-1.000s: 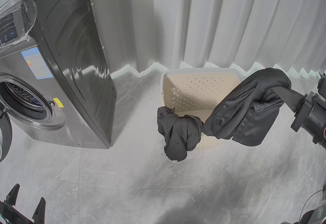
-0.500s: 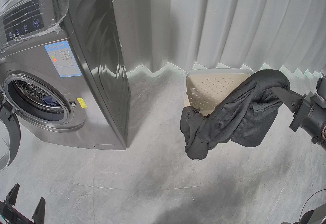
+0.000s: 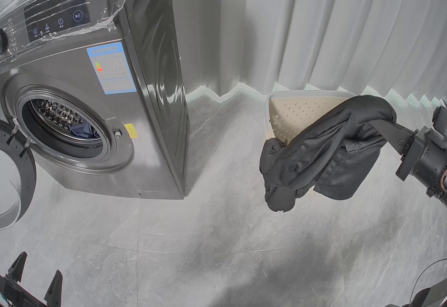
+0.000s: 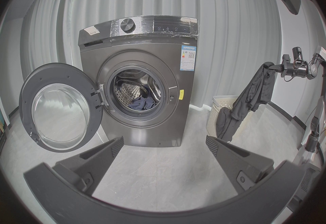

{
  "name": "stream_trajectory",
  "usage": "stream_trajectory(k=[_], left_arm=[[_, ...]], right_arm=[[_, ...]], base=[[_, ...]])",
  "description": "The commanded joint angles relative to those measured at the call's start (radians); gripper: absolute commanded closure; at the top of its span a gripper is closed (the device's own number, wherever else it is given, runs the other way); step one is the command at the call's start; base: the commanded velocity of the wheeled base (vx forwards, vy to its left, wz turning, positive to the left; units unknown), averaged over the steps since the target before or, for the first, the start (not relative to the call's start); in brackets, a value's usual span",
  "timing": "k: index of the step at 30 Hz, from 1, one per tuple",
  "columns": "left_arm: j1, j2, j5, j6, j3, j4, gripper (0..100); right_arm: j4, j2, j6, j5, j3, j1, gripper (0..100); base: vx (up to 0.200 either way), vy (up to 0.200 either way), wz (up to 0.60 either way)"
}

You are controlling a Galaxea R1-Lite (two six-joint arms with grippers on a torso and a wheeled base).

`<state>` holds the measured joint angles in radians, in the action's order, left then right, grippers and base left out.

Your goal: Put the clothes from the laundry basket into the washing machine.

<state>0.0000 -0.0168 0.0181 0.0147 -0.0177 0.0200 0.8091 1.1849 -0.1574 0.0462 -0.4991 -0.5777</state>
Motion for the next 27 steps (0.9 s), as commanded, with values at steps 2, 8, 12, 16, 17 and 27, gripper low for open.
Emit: stream_trajectory(k=[2,8,12,16,17,27], left_arm=[[0.000,0.015,0.000,0.001,0.010,0.000,0],[0.000,0.015,0.000,0.001,0.010,0.000,0],[0.000,0.015,0.000,0.001,0.010,0.000,0],[0.000,0.014,0.000,0.002,0.010,0.000,0],[0.000,0.014,0.000,0.001,0.010,0.000,0],[0.000,0.015,0.000,0.002,0.010,0.000,0]], right_arm=[[0.001,0.007,-0.001,0.000,0.001,-0.001,100],[0.001,0.005,-0.007,0.000,0.001,0.001,100],[0.001,0.007,-0.007,0.000,-0.001,-0.001,100],[0.001,0.010,-0.007,-0.011,-0.001,-0.001,100],[0.001,0.009,-0.007,-0.012,-0.001,-0.001,100],[0.001,0.012,-0.007,-0.017,-0.002,-0.001,100]], base=[[0.000,0.000,0.00],[0.000,0.000,0.00],[0.000,0.150,0.00],[0.000,0.200,0.00],[0.000,0.200,0.00],[0.000,0.200,0.00]])
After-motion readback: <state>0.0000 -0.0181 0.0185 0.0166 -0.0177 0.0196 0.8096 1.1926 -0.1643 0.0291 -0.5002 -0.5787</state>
